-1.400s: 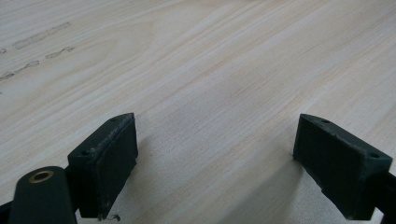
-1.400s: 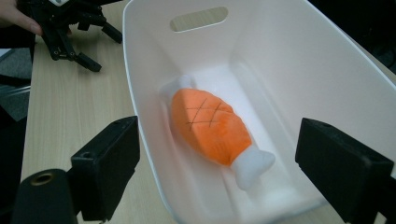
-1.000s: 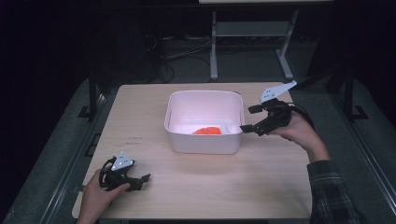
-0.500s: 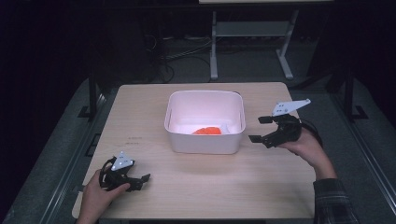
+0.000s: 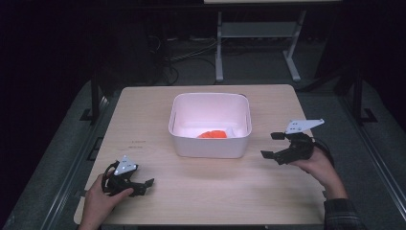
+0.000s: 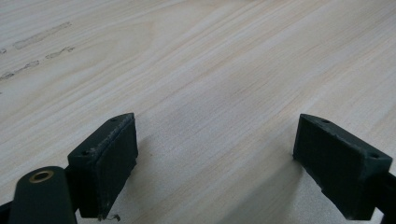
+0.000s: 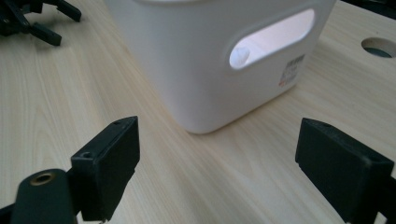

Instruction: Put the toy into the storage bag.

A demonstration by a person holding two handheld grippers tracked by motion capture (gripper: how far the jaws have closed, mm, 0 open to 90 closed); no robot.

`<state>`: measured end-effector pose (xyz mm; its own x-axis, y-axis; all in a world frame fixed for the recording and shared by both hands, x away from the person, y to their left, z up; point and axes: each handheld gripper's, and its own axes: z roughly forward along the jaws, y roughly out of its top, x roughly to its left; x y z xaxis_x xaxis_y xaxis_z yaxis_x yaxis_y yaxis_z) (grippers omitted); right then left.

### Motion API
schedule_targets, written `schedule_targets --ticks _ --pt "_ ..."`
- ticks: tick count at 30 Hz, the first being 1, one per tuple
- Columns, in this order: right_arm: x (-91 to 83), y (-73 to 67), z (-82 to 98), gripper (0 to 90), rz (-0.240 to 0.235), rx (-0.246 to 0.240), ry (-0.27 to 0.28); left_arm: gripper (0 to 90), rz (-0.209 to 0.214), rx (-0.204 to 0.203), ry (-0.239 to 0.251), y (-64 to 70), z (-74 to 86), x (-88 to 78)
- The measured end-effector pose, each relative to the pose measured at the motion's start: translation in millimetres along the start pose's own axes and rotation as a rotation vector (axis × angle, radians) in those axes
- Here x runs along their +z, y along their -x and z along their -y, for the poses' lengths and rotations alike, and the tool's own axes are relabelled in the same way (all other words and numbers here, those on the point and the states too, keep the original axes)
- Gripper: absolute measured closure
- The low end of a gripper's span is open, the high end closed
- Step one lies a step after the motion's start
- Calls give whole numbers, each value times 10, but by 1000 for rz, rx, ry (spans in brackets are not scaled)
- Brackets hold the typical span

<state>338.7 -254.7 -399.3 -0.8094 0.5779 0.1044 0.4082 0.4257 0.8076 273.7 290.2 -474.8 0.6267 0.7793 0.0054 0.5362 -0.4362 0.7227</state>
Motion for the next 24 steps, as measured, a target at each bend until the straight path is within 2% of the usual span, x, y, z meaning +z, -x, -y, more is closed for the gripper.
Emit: schedule_targets --ticks 9,14,24 --pt "49 -47 236 133 21 21 10 130 0 1 0 0 0 0" --pt "90 -84 351 133 40 28 -6 130 0 4 0 -2 1 0" --pt "146 -220 629 133 106 68 -25 131 -1 0 3 1 2 2"
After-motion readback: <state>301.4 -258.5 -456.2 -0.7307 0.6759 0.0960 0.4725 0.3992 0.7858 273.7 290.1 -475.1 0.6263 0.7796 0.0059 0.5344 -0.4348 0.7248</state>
